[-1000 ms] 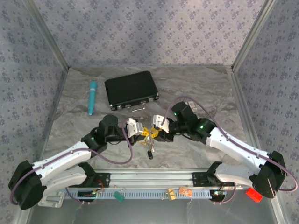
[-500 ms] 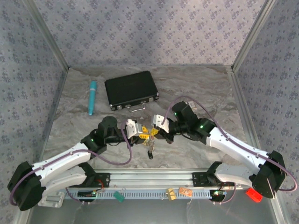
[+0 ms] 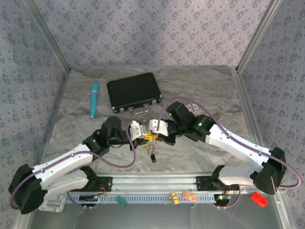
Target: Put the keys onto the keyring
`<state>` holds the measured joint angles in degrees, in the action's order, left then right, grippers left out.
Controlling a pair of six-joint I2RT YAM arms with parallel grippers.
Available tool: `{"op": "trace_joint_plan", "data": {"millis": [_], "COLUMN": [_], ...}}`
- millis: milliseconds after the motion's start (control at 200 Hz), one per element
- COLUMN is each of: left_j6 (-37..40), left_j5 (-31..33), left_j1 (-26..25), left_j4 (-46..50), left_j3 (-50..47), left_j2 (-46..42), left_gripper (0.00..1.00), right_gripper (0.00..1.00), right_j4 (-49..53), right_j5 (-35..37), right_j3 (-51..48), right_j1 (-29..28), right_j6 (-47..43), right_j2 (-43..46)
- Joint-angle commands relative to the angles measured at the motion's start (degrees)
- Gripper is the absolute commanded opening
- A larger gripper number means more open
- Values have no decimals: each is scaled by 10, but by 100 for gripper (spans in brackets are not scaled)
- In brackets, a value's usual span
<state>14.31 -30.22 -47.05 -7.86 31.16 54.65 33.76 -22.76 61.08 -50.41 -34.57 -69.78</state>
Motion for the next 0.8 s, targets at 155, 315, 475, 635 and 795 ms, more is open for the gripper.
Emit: {"op": "trace_joint_plan", "data": {"millis": [155, 315, 475, 635, 795], "left_j6": [-2, -29, -36, -34, -34], "left_j5": [-21, -19, -23, -30, -35], "left_j1": [0, -1, -1, -1, -1], "left_j4": [-39, -120, -145, -147, -153], "left_j3": [4, -27, -38, -43, -45], "left_j2": [-9, -19, -26, -30, -32], "left_gripper": [0, 0, 0, 0, 0], "right_gripper": [28, 33, 33, 25, 25], "right_j4": [-71, -120, -145, -153, -158], "right_j5": [-81, -102, -98, -100, -112], "right_j3": [-41, -86, -106, -107, -107], "right_j1": [39, 53, 53, 56, 57], "right_j6": [52, 90, 103, 107, 110], "right_j2": [46, 57, 59, 57, 57]}}
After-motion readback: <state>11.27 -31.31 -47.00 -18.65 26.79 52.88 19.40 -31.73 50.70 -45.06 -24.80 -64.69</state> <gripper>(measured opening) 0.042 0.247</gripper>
